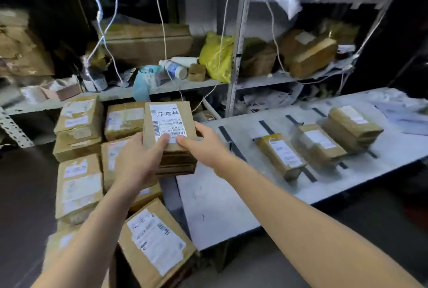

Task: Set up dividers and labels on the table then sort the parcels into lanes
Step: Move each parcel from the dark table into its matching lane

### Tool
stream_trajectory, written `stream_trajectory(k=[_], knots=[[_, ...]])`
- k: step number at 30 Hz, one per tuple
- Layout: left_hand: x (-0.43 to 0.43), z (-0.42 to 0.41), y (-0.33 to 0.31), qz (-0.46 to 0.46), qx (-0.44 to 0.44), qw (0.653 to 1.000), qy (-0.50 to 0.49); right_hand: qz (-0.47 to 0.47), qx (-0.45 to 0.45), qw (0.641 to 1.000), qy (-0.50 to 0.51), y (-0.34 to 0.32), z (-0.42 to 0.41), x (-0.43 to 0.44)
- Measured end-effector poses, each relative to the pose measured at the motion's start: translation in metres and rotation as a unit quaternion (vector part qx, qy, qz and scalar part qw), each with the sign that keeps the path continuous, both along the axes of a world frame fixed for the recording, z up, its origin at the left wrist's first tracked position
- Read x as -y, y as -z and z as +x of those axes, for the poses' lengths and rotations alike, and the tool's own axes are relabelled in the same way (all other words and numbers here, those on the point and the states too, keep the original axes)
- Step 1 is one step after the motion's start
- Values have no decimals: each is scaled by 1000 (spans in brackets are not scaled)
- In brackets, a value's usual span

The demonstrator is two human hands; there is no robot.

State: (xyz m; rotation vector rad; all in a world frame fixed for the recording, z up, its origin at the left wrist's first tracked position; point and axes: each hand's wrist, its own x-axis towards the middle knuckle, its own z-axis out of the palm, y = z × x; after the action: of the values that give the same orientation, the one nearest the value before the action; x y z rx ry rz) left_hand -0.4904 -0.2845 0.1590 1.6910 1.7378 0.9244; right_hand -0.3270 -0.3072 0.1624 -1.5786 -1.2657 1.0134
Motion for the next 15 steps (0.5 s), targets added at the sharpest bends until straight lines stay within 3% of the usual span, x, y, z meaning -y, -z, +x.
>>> stream_trajectory(k=[8,15], knots=[[70,258,5,-13,92,985,143,1,13,994,106,-8,251,105],[98,443,12,-74,104,956,264,12,9,982,188,-5,425,159]])
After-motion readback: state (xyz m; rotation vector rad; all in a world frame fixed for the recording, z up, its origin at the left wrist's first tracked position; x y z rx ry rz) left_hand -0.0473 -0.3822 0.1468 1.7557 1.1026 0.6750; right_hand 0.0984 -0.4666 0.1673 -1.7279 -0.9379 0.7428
